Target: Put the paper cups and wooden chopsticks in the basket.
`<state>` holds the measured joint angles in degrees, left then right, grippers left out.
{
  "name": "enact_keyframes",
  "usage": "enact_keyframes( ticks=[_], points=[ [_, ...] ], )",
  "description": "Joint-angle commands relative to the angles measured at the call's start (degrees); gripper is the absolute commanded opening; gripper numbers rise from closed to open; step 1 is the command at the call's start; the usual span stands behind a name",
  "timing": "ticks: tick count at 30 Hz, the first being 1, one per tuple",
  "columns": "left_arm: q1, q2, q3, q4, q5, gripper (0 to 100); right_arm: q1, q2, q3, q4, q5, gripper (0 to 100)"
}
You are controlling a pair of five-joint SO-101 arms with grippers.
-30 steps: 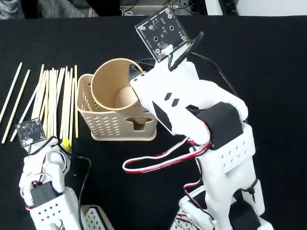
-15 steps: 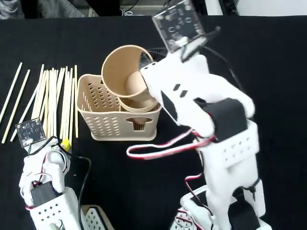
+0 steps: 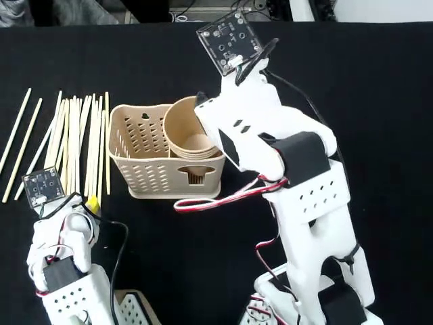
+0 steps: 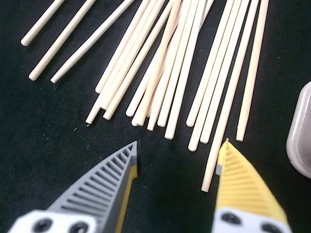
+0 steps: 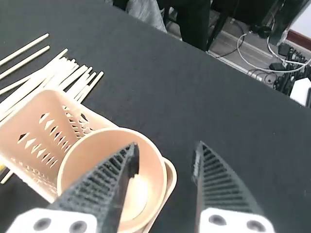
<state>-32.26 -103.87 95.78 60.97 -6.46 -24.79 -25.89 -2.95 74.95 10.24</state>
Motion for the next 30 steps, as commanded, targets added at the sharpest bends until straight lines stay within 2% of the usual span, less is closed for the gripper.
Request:
enact_keyframes(
  ticks=[1,6,10,14,16,23,30],
  points=[
    [0.57,-0.35,-0.22,-0.88,-0.53,26,3.43,-0.57,-4.26,2.2,0.88,20.2],
    [0.57,-0.35,-0.22,-0.88,-0.53,26,13.98,-0.04,-6.29,7.91,5.45,20.2],
    [0.57,-0.35,-0.22,-0.88,-0.53,26,22.77,-0.04,2.68,10.9,13.1,20.2],
    [0.57,-0.35,-0.22,-0.88,-0.53,26,28.66,-0.48,17.98,9.76,28.48,20.4],
    [0.57,-0.35,-0.22,-0.88,-0.53,26,31.12,-0.57,24.66,6.07,33.14,20.5],
    [0.57,-0.35,-0.22,-0.88,-0.53,26,33.93,-0.48,35.91,-5.1,34.73,20.5],
    [0.57,-0.35,-0.22,-0.88,-0.53,26,33.93,-0.48,40.92,-8.79,35.08,20.5]
  ],
)
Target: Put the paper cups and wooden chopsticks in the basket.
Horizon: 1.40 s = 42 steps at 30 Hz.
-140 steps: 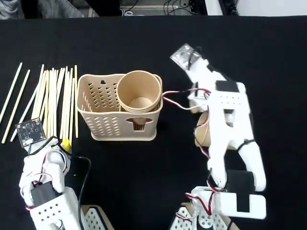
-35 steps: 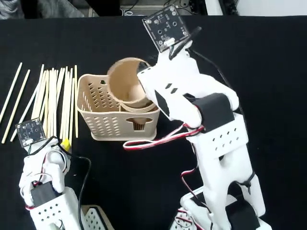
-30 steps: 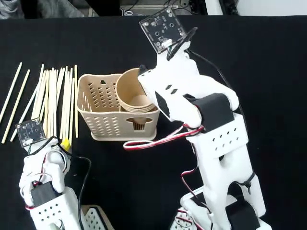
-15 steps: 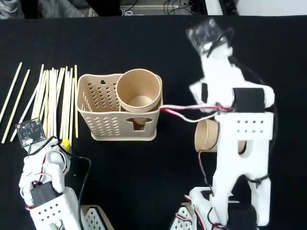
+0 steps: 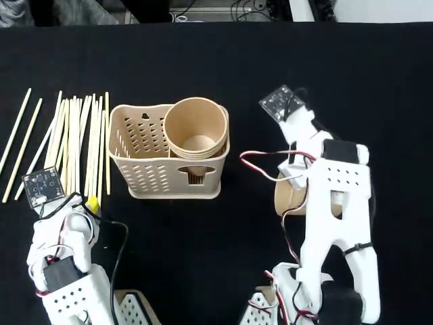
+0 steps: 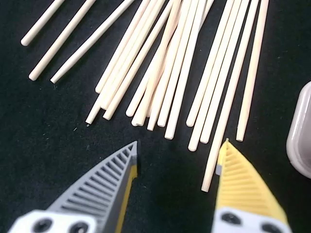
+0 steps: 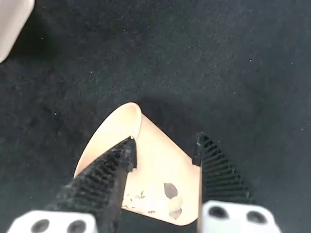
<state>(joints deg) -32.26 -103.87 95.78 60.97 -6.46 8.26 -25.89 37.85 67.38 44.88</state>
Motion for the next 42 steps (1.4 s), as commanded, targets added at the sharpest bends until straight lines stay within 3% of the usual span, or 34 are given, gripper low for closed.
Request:
enact_keyframes(
  ticks=[1,10,18,25,27,29,35,42],
  points=[
    [0.57,-0.35,-0.22,-0.88,-0.53,26,0.88,-0.48,0.13,-1.23,0.44,20.5],
    [0.57,-0.35,-0.22,-0.88,-0.53,26,-0.7,-0.57,1.8,-7.12,0.44,20.5],
    [0.57,-0.35,-0.22,-0.88,-0.53,26,-2.29,-0.57,-16.75,8.88,-3.16,20.5],
    [0.57,-0.35,-0.22,-0.79,-0.53,26,-9.85,-0.57,-12.97,17.76,-3.25,20.6],
    [0.57,-0.35,-0.22,-0.7,-0.53,26,-9.93,-0.57,-9.45,14.51,-2.64,20.6],
    [0.57,-0.35,-0.22,-0.62,-0.53,26,-8.62,-0.57,-5.23,9.76,2.81,20.6],
    [0.48,-0.35,-0.22,-0.62,-0.53,26,1.58,-0.57,3.56,-8.18,13.98,20.5],
    [0.57,-0.35,-0.22,-0.79,-0.53,26,9.14,-0.57,4.97,-16.35,21.19,18.1]
  ],
)
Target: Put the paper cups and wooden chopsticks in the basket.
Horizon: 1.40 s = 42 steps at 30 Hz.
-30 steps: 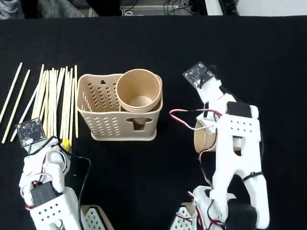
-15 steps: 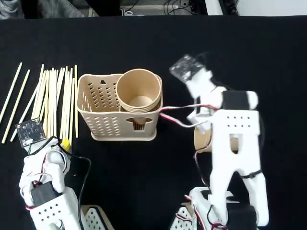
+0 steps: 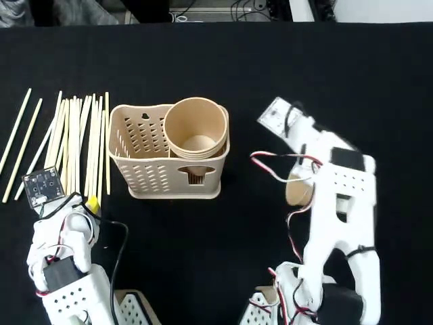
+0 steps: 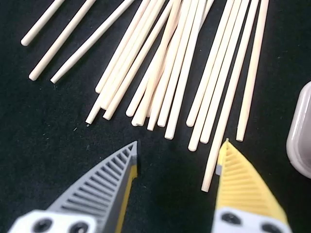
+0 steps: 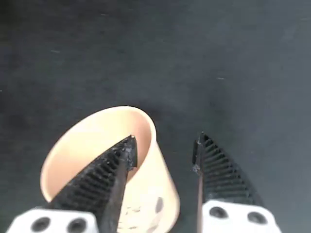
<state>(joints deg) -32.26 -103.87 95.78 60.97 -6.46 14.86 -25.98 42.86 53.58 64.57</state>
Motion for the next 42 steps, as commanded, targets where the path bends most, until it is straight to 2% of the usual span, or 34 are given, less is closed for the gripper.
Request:
enact_keyframes(
  ticks=[1,5,14,20,25,28,32,38,42],
  points=[
    [0.57,-0.35,-0.22,-0.79,-0.53,26,2.9,-0.48,-0.13,-2.55,1.58,15.2],
    [0.57,-0.35,-0.22,-0.79,-0.53,26,2.9,-2.24,0.22,-2.46,1.58,1.0],
    [0.57,-0.35,-0.22,-0.88,-0.53,26,7.74,-15.52,1.45,-2.29,1.49,1.1],
    [0.57,-0.35,-0.22,-0.79,-0.53,26,7.47,-22.9,1.01,5.19,0.0,1.1],
    [0.57,-0.35,-0.22,-0.79,-0.53,26,6.42,-27.38,-0.75,6.42,-9.93,1.1],
    [0.57,-0.35,-0.22,-0.79,-0.53,26,4.48,-28.26,-4.35,10.9,-16.62,1.1],
    [0.57,-0.35,-0.22,-0.79,-0.53,26,1.05,-28.26,-13.14,16.88,-30.59,1.1],
    [0.57,-0.35,-0.22,-0.79,-0.53,26,-8.53,-28.18,-29.93,24.09,-48.26,1.1],
    [0.57,-0.35,-0.22,-0.79,-0.53,26,-19.08,-28.26,-39.6,23.47,-59.69,1.1]
  ],
)
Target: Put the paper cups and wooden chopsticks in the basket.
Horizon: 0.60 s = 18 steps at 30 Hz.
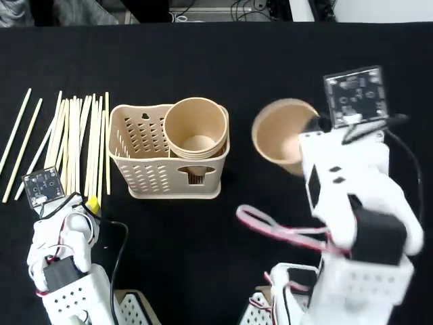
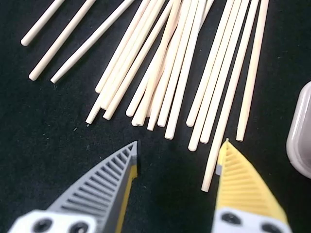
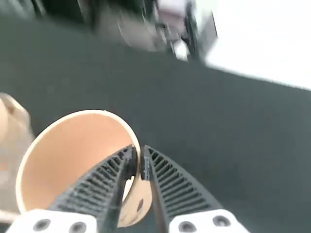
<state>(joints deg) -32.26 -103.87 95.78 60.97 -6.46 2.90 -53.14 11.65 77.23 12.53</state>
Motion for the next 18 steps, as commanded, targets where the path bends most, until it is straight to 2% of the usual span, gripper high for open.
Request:
enact_keyframes(
  ticks=[1,5,9,18],
  points=[
    [0.57,-0.35,-0.22,-0.79,-0.53,26,-10.2,-1.1,-10.42,-1.41,-10.2,1.1],
    [0.57,-0.35,-0.22,-0.7,-0.53,26,-20.75,-0.92,-16.04,-6.95,-16.35,1.1],
    [0.57,-0.35,-0.22,-0.7,-0.53,26,-27.52,1.27,-16.22,-9.41,-18.64,1.1],
    [0.57,-0.35,-0.22,-0.79,-0.53,26,-29.1,9.19,-16.22,-9.67,-18.29,1.2]
  ],
)
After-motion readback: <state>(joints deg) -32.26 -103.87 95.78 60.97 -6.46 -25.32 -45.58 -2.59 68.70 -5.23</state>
